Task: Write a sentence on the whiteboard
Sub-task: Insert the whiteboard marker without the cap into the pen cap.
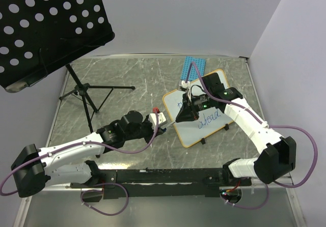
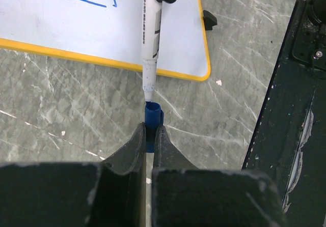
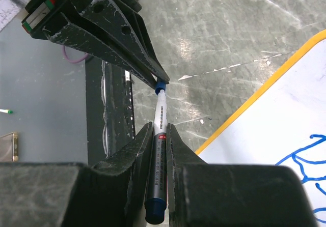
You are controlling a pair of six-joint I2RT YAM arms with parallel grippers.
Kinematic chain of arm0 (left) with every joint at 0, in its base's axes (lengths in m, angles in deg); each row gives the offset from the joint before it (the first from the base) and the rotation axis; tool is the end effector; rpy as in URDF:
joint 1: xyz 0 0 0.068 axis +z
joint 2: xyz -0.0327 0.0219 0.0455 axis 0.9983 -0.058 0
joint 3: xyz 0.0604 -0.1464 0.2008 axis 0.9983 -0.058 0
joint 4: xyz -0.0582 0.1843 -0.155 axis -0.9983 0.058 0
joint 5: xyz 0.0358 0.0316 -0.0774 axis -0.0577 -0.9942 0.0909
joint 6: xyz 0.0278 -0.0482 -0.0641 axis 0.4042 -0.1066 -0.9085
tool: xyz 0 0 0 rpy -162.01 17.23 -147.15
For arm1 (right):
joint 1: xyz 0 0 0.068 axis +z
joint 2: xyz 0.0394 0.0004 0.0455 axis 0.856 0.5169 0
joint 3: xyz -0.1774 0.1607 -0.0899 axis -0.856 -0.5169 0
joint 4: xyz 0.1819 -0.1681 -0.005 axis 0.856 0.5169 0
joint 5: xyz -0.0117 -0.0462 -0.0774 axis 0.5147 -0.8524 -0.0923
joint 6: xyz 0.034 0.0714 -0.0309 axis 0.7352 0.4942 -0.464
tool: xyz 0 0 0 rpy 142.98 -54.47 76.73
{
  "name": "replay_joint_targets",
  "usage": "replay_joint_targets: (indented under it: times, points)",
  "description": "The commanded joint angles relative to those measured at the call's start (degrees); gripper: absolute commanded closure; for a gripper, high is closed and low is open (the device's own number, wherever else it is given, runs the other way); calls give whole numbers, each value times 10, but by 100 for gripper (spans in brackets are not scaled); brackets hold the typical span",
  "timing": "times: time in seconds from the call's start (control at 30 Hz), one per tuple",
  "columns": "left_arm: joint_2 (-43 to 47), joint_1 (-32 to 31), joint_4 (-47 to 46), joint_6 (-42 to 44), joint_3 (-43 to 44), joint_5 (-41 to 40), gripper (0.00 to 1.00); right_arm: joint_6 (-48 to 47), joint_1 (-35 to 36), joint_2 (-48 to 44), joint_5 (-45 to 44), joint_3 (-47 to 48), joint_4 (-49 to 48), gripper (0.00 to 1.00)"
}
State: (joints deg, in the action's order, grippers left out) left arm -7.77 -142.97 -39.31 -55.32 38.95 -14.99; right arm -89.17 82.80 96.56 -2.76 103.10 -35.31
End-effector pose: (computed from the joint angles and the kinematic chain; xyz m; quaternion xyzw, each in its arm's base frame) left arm 0.1425 -0.2351 0.2309 0.4489 0.7106 -0.3039 0.4485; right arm 0.2120 0.1644 0.2838 -0.5033 0.6714 0.4599 0.2906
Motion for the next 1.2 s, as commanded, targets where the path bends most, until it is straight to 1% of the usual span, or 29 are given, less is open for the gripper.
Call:
replay_joint_targets:
  times: [0.0, 0.33, 0.53, 0.8, 0.9, 1.07, 1.17]
  points:
    - [15, -2, -20, 2, 10, 0, 99, -8, 5, 3, 4, 13, -10, 100]
    - [9, -3, -20, -3, 17, -1, 99, -9, 19, 14, 7, 13, -7, 100]
    - [13, -3, -44, -9, 22, 13, 99, -8, 30, 30, 11, 9, -8, 100]
    - [2, -3, -45, 19, 67, 33, 99, -11, 54, 68, 29, 17, 3, 100]
    - [4, -3, -65, 11, 74, 39, 99, -8, 57, 76, 31, 14, -1, 100]
    - [3, -5, -131, -11, 81, 48, 99, 4, 64, 89, 47, 11, -15, 100]
    - [-3, -6, -155, -19, 87, 48, 99, 8, 69, 97, 52, 13, -19, 100]
